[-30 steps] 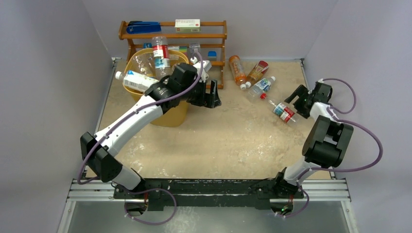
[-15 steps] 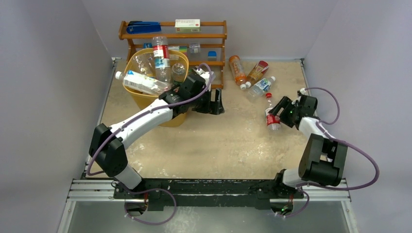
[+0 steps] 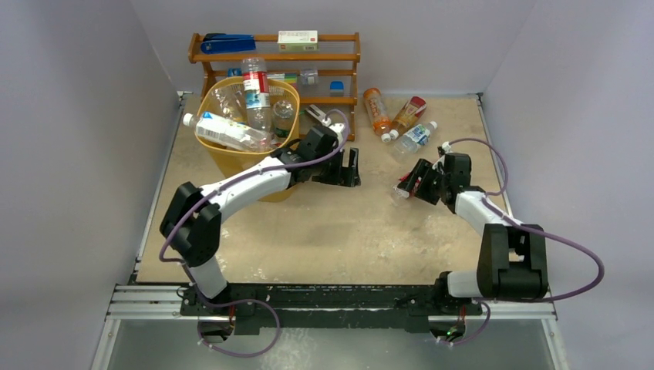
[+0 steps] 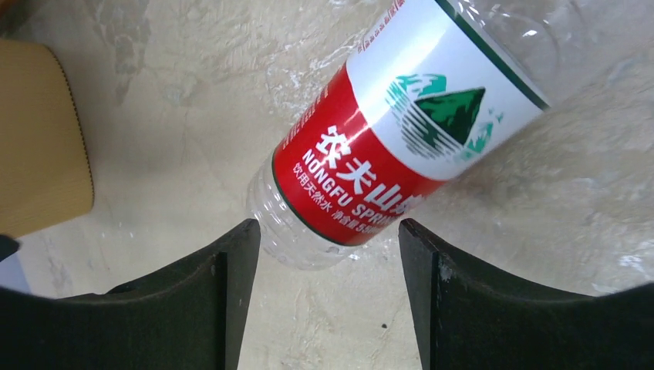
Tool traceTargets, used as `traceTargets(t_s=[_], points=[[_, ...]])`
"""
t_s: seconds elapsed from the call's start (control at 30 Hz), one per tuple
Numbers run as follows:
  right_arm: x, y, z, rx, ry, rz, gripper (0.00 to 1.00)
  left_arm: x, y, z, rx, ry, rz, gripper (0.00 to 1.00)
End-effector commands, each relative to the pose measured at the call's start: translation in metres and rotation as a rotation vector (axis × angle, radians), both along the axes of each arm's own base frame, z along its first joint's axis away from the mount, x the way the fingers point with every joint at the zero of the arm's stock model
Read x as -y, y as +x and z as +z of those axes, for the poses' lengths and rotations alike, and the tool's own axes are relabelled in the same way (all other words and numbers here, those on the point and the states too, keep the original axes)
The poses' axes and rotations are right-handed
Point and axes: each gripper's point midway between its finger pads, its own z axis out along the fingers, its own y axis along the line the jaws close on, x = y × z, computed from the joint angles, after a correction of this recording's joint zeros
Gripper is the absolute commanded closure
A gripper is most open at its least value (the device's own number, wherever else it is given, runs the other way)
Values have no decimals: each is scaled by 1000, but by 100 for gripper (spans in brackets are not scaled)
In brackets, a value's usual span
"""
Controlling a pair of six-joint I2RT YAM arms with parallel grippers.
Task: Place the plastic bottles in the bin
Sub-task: Adjust the plastic bottle at the center of the board.
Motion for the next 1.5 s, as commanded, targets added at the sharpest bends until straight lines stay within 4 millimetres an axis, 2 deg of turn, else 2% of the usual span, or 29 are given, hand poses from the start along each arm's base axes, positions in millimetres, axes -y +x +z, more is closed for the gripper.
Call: traceTargets(t_s=[0.0, 0.07, 0.13, 0.3, 0.47, 0.67, 0.73, 0.77, 0.83, 0.93, 1.03, 1.17, 1.3, 1.47], points=[[-4, 2, -8, -6, -11, -13, 33, 24, 16, 12, 36, -56, -12, 16], [-2, 0, -14, -34, -25, -17, 32, 28, 17, 8, 28, -50, -20, 16], [0, -1, -16, -48, -38, -25, 27, 30, 17, 5, 22, -47, -25, 16], [1, -2, 3, -38, -28, -47, 12, 32, 10, 3, 18, -33, -34, 16], [8, 18, 21, -10, -22, -83, 8, 34, 6, 7, 25, -32, -40, 16], [20, 53, 39, 25, 3, -117, 7, 33, 5, 13, 35, -19, -43, 16], [25, 63, 35, 4, -11, -132, 7, 32, 4, 14, 36, -17, -43, 16], [28, 63, 25, -28, -20, -136, 6, 32, 3, 15, 37, -17, -44, 16], [33, 76, 24, -39, -44, -136, 6, 31, 3, 16, 39, -14, -43, 16], [36, 82, 6, -77, -67, -127, 6, 29, 1, 19, 45, -12, -41, 16], [39, 87, -8, -82, -81, -131, 9, 29, 0, 20, 48, -12, -41, 16], [29, 81, -11, -61, -46, -111, 22, 29, -1, 21, 52, -8, -43, 15], [13, 64, -12, -45, -18, -73, 36, 32, -4, 19, 47, -12, -48, 15], [-18, 38, -7, -31, 15, -24, 39, 41, -7, 17, 39, -36, -47, 14]])
